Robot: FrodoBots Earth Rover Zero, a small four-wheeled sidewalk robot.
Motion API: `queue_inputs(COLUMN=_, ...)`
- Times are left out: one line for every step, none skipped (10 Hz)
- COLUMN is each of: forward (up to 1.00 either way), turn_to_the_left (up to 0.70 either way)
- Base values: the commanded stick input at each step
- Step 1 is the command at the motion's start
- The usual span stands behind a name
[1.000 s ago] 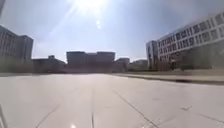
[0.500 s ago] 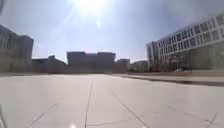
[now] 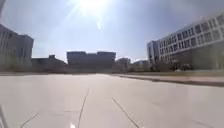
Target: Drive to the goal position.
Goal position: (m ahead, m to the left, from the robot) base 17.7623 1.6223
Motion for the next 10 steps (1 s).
queue_inputs(forward=1.0, turn_to_the_left=0.04)
queue_inputs(forward=1.0, turn_to_the_left=0.04)
queue_inputs(forward=1.0, turn_to_the_left=0.04)
queue_inputs(forward=1.0, turn_to_the_left=0.04)
queue_inputs(forward=1.0, turn_to_the_left=0.04)
queue_inputs(forward=1.0, turn_to_the_left=0.04)
queue_inputs(forward=1.0, turn_to_the_left=0.04)
queue_inputs(forward=1.0, turn_to_the_left=0.04)
queue_inputs(forward=1.0, turn_to_the_left=0.04)
queue_inputs(forward=1.0, turn_to_the_left=0.04)
